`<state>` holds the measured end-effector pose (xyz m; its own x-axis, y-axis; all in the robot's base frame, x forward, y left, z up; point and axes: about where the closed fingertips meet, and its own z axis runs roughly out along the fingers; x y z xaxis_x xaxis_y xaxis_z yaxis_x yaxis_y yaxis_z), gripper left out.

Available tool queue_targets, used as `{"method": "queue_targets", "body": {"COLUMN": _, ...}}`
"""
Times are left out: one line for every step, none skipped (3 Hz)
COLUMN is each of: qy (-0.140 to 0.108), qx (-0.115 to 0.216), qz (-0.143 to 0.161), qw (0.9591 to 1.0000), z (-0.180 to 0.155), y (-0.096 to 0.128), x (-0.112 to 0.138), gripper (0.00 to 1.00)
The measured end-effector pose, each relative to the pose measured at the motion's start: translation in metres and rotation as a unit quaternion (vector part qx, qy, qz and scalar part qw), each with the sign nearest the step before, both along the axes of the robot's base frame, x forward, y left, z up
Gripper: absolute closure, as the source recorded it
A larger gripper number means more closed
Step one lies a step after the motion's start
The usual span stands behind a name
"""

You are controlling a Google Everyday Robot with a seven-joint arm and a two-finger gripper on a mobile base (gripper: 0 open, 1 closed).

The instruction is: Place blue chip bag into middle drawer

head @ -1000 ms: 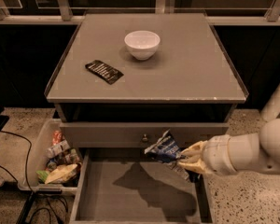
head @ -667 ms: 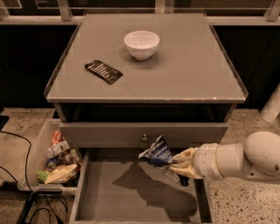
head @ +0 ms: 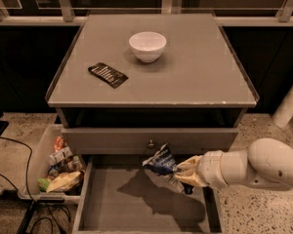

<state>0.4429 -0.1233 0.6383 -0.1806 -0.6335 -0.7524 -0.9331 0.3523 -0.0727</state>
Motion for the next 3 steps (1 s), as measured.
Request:
{"method": "queue_targets", "body": {"qy": 0.024, "qx": 0.009, "qz": -0.027, "qw": 0.9993, "z": -0.050, "y": 0.006, "x": 0.013, "gripper": 1.00}}
{"method": "queue_targets", "body": {"qy": 0.010, "qx": 0.015, "qz": -0.071, "qw": 0.9973, "z": -0.102, "y": 0.005, "x": 0.037, "gripper": 1.00}}
{"method": "queue_targets", "body": {"qy": -0.016, "qx": 0.010, "qz": -0.087, "qw": 0.9960, "z": -0.151, "y": 0.012, "x": 0.053, "gripper": 1.00}}
